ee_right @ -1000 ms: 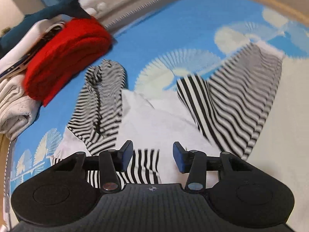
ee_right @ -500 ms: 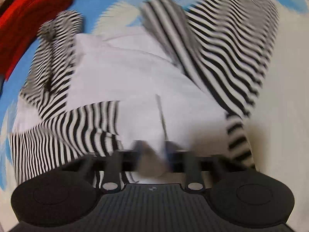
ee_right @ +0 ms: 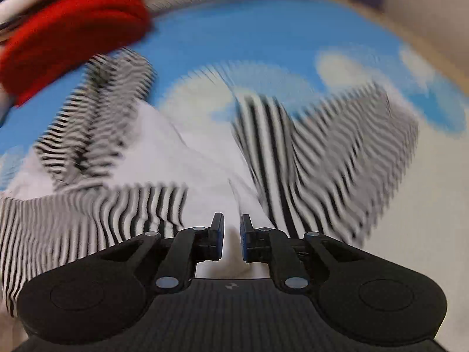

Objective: Fold small clothes

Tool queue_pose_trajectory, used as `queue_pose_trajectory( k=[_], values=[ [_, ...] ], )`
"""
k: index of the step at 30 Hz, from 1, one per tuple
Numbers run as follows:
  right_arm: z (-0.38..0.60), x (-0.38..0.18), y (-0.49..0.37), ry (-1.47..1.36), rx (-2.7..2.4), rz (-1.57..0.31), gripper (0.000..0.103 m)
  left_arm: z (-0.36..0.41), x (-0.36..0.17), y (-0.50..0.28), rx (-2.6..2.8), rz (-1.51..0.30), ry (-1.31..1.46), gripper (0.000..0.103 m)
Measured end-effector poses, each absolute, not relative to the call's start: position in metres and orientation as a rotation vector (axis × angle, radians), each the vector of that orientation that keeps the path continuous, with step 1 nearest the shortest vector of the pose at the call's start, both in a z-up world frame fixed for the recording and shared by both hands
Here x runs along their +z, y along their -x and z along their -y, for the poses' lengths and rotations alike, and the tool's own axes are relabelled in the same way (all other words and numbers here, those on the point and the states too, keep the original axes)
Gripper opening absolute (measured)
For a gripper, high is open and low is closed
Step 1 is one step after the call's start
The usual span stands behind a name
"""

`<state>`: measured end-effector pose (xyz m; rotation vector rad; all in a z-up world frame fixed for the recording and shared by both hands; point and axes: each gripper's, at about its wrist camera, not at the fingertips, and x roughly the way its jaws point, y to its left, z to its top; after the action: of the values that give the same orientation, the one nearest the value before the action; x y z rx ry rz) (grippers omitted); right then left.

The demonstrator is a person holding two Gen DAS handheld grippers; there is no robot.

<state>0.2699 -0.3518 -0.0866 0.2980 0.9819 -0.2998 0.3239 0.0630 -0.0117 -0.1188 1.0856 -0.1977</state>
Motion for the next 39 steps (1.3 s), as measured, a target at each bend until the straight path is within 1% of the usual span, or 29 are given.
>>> queue_pose_trajectory(
  k=[1, 3, 4, 5, 7, 8, 9, 11, 12, 14, 16, 19, 26, 32, 39],
  values=[
    [0.353, -0.089, -0.267, -0.327, -0.285, -0.974, 0.015, -0.060, -0.016, -0.323, -0.206, -1.095, 0.108, 0.027],
    [0.350, -0.084, -0.266, -0.346, -0.227, -0.928, 0.024, -0.055, -0.023, -0.323, -0.224, -1.115, 0.096, 0.027],
    [0.353, -0.083, -0.264, -0.369, -0.192, -0.903, 0.031, -0.053, -0.028, -0.324, -0.229, -1.129, 0.099, 0.027],
    [0.354, -0.084, -0.264, -0.402, -0.154, -0.888, 0.035, -0.052, -0.034, -0.324, -0.231, -1.148, 0.106, 0.027],
    [0.359, -0.098, -0.269, -0.427, -0.134, -0.948, 0.038, -0.049, -0.051, -0.326, -0.219, -1.203, 0.101, 0.027],
    [0.362, -0.112, -0.276, -0.424, -0.148, -1.033, 0.041, -0.047, -0.060, -0.326, -0.201, -1.238, 0.085, 0.027],
    [0.366, -0.127, -0.281, -0.417, -0.146, -1.120, 0.041, -0.046, -0.069, -0.327, -0.180, -1.280, 0.067, 0.027],
    [0.369, -0.123, -0.282, -0.412, -0.135, -1.108, 0.041, -0.045, -0.076, -0.328, -0.153, -1.326, 0.045, 0.027],
    [0.369, -0.115, -0.282, -0.406, -0.137, -1.103, 0.041, -0.045, -0.073, -0.330, -0.150, -1.320, 0.042, 0.027],
    [0.375, -0.092, -0.280, -0.417, -0.120, -1.037, 0.042, -0.042, -0.060, -0.330, -0.158, -1.280, 0.039, 0.027],
    [0.384, -0.074, -0.271, -0.423, -0.109, -0.987, 0.044, -0.037, -0.043, -0.328, -0.180, -1.222, 0.042, 0.031],
    [0.407, -0.056, -0.267, -0.432, -0.133, -0.940, 0.045, -0.029, -0.027, -0.326, -0.197, -1.152, 0.021, 0.034],
    [0.490, -0.044, -0.255, -0.527, -0.299, -0.865, 0.045, -0.009, -0.025, -0.321, -0.202, -1.135, -0.017, 0.034],
    [0.574, -0.063, -0.244, -0.615, -0.526, -0.771, 0.045, -0.010, -0.025, -0.324, -0.203, -1.126, 0.003, 0.034],
    [0.638, -0.115, -0.251, -0.731, -0.653, -0.730, 0.045, -0.010, -0.025, -0.327, -0.178, -1.111, 0.018, 0.034]
  ],
)
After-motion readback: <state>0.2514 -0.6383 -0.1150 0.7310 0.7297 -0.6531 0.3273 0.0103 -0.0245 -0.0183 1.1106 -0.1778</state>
